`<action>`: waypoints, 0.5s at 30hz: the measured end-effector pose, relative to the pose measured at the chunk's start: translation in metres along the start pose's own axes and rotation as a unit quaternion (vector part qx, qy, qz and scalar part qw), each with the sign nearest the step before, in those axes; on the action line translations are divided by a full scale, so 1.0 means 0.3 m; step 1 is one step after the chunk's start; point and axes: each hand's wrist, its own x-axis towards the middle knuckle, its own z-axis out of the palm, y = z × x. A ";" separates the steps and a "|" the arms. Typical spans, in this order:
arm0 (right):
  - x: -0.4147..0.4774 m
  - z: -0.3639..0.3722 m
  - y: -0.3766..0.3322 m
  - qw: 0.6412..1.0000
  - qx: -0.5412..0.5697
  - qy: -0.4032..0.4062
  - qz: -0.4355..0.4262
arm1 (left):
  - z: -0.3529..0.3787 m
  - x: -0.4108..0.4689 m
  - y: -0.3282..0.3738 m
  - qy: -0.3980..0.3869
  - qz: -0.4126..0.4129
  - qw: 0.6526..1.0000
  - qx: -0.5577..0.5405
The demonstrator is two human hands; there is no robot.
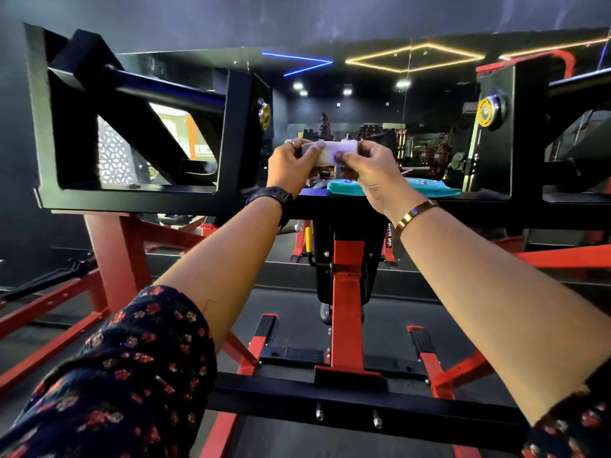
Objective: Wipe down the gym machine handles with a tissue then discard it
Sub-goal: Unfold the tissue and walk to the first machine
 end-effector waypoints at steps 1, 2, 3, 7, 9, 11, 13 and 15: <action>-0.005 0.025 0.009 1.000 0.020 0.004 0.010 | -0.021 -0.014 -0.006 0.003 -0.003 1.000 -0.010; -0.015 0.053 0.017 0.999 0.039 0.005 0.018 | -0.041 -0.028 -0.013 0.008 -0.009 1.000 -0.018; -0.027 0.082 0.023 0.998 0.056 0.003 0.024 | -0.062 -0.042 -0.019 0.015 -0.015 0.999 -0.025; -0.081 0.185 0.039 0.990 0.134 -0.024 0.033 | -0.150 -0.110 -0.024 0.047 -0.045 0.997 -0.038; -0.114 0.232 0.037 0.981 0.181 -0.038 0.054 | -0.203 -0.154 -0.022 0.056 -0.064 0.996 -0.024; -0.147 0.270 0.043 0.971 0.219 -0.070 0.072 | -0.256 -0.197 -0.026 0.060 -0.077 0.995 -0.022; -0.188 0.304 0.055 0.962 0.234 -0.115 0.081 | -0.317 -0.254 -0.018 0.081 -0.095 0.992 -0.015; -0.232 0.334 0.062 0.956 0.233 -0.156 0.090 | -0.365 -0.311 0.000 0.092 -0.118 0.989 -0.022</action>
